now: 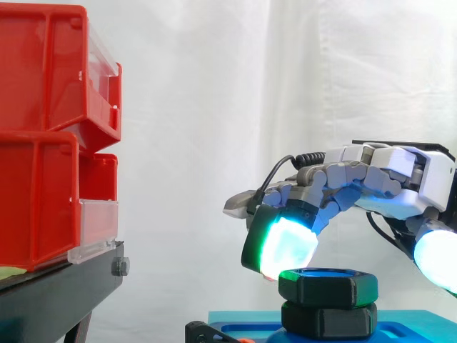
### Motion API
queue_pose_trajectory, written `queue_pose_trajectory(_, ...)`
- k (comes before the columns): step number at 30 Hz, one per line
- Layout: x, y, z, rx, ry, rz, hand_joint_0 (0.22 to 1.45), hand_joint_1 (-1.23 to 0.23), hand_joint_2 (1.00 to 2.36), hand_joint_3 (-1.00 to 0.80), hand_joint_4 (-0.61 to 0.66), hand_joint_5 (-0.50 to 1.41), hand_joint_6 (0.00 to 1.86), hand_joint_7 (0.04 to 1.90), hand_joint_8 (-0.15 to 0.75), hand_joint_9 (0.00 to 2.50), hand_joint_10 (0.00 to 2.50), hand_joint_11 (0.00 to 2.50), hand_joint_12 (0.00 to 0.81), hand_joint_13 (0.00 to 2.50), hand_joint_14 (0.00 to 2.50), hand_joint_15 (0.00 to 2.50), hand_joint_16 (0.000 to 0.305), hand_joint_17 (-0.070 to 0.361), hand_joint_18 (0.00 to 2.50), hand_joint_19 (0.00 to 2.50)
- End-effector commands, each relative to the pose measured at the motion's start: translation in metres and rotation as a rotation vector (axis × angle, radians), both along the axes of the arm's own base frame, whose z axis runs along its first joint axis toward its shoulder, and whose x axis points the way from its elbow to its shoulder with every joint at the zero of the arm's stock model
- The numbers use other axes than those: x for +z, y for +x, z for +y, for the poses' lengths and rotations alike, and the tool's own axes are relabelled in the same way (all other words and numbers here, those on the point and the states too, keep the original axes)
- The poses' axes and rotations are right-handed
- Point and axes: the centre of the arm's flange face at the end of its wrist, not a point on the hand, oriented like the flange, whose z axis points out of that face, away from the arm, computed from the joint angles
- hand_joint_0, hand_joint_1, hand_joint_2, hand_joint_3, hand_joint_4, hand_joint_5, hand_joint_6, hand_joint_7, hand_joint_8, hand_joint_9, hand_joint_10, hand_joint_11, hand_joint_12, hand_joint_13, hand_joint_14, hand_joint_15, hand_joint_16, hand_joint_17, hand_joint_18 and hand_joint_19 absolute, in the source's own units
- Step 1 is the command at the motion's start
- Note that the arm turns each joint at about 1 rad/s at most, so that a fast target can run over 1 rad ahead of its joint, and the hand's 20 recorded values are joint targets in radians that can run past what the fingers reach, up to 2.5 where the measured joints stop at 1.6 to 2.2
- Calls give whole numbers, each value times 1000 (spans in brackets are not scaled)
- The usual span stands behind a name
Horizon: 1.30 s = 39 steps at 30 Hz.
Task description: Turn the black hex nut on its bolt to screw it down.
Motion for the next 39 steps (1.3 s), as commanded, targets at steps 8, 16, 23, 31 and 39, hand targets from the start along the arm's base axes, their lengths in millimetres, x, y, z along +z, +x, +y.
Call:
queue_pose_trajectory(8,16,14,16,57,56,-29,391,-470,1000,-500,338,-98,501,1044,352,787,10,414,378,437,5,118,64,144,538,526)
queue_pose_trajectory(16,33,26,38,132,106,-86,420,-653,1000,-500,290,-125,502,966,321,719,11,401,362,415,5,129,60,136,520,519)
queue_pose_trajectory(23,35,32,60,137,112,-107,469,-715,1000,-500,255,-136,502,944,297,678,11,399,341,387,5,128,55,124,485,533)
queue_pose_trajectory(31,17,39,75,105,128,-108,495,-734,1000,-500,249,-138,502,942,284,657,12,395,332,379,6,125,53,119,475,531)
queue_pose_trajectory(39,0,43,79,96,141,-101,501,-695,1000,-500,247,-136,502,951,282,656,11,398,330,376,5,134,53,119,474,545)
